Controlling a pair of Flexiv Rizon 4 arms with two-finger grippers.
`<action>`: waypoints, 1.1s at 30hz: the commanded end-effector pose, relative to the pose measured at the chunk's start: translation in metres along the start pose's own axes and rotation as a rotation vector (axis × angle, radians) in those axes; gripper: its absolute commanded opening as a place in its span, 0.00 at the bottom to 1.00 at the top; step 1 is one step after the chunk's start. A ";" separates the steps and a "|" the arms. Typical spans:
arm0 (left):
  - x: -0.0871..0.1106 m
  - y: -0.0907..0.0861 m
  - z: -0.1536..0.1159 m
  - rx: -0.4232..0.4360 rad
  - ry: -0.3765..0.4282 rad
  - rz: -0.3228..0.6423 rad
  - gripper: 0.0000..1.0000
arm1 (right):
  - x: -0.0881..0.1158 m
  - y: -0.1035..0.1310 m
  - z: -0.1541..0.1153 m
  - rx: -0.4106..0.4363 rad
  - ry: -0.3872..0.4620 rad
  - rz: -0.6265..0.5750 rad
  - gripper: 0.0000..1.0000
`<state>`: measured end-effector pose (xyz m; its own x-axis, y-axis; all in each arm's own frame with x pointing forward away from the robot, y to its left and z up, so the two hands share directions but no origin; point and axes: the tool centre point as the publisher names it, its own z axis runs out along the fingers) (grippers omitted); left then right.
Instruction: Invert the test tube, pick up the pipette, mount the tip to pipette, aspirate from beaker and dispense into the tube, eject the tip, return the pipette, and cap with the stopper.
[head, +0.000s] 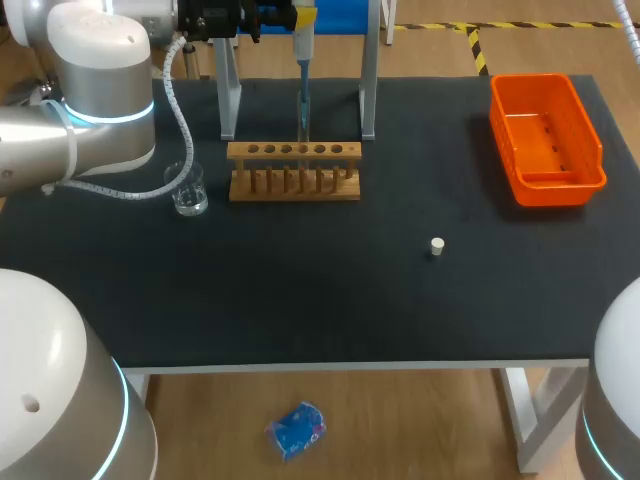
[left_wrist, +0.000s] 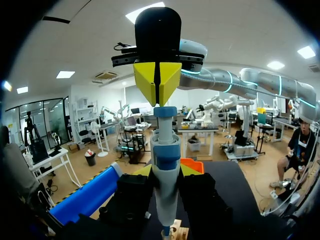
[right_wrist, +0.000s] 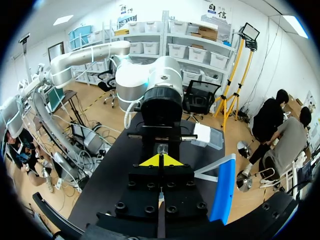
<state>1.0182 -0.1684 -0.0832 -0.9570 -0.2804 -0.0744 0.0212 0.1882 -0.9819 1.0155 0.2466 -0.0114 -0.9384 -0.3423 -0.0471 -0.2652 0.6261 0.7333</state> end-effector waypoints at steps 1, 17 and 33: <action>0.000 -0.002 0.000 0.002 -0.001 0.002 0.00 | -0.001 -0.004 0.003 0.002 0.009 0.004 0.00; 0.000 -0.002 0.000 0.002 -0.001 0.002 0.00 | 0.005 -0.015 0.011 0.000 0.030 0.031 0.00; 0.000 -0.002 0.000 0.002 -0.001 0.002 0.00 | 0.008 -0.022 0.017 0.001 0.048 0.045 0.00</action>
<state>1.0175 -0.1685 -0.0872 -0.9574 -0.2790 -0.0748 0.0215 0.1893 -0.9817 1.0083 0.2424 -0.0340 -0.9394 -0.3426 0.0139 -0.2225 0.6400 0.7355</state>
